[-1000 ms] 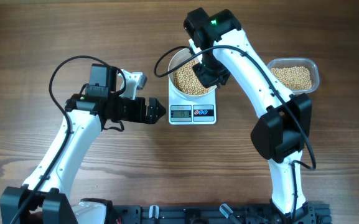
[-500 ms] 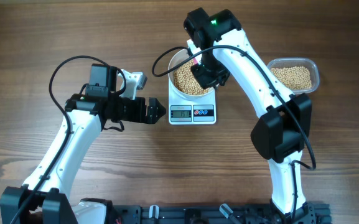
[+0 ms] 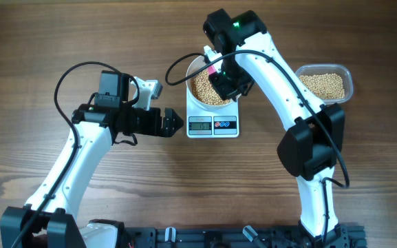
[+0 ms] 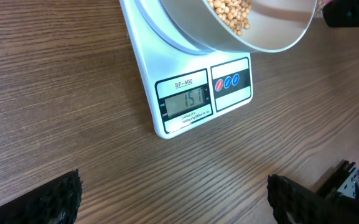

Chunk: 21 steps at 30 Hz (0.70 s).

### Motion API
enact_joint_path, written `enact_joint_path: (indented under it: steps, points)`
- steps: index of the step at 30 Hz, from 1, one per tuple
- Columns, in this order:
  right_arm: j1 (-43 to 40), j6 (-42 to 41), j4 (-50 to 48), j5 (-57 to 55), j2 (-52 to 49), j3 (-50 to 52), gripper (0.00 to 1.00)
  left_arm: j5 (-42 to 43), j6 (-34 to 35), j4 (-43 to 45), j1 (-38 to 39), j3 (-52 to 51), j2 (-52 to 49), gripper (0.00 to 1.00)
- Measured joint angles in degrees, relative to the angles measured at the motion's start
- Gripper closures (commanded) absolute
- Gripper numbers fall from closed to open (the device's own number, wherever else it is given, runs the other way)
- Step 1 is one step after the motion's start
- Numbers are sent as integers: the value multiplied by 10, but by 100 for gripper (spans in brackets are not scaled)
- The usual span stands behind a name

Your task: Scoop item into bowl and weigh 150g on scale

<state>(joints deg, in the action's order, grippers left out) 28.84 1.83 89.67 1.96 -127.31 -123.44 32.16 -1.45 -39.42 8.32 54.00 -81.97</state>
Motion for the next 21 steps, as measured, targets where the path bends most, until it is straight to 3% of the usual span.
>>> enact_joint_path:
  steps: [21]
  points:
    - [0, 1, 0, -39, 0, 0, 96, 0, 0, 0, 0, 0, 0, 0]
